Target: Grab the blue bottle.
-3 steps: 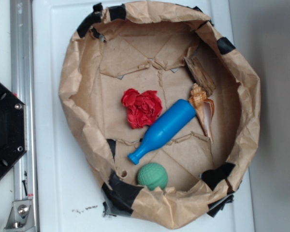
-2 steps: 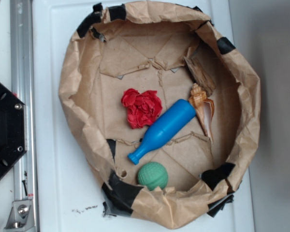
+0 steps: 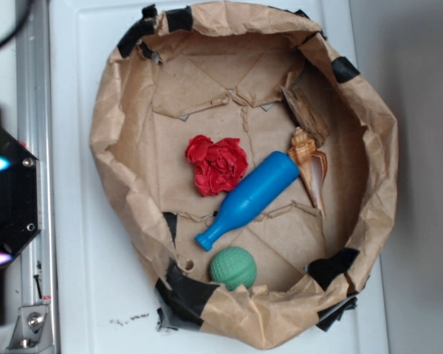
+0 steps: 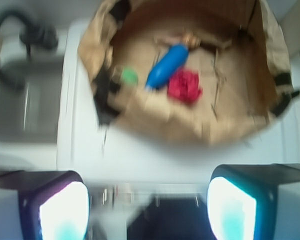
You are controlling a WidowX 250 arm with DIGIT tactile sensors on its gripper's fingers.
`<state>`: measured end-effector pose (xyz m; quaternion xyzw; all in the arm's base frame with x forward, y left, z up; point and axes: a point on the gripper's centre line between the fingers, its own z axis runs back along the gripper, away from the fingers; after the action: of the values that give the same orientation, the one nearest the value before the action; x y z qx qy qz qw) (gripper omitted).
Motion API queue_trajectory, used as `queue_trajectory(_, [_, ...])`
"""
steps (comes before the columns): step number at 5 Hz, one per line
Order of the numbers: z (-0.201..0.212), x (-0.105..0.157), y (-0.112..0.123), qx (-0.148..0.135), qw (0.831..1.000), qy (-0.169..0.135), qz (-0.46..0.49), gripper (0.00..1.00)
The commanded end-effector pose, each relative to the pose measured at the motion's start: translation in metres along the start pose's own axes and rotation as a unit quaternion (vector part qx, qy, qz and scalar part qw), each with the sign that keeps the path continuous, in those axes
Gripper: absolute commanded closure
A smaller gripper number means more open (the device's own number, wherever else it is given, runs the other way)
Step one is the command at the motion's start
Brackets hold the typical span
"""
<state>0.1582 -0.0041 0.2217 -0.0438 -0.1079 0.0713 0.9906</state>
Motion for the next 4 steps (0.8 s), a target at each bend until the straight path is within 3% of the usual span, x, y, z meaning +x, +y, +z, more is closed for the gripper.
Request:
queue_trajectory(1, [-0.061,0.063,0.025,-0.01,0.996,-0.017,0.083,0.0])
queue_trajectory(2, [-0.103,0.088,0.032,-0.004,0.995,-0.009,0.098,0.0])
queue_trajectory(3, [-0.15,0.098,0.023,-0.005,0.996,0.022,0.091,0.0])
queue_trajectory(4, [-0.171,0.084,0.013,0.013,0.997,0.042,0.064,0.0])
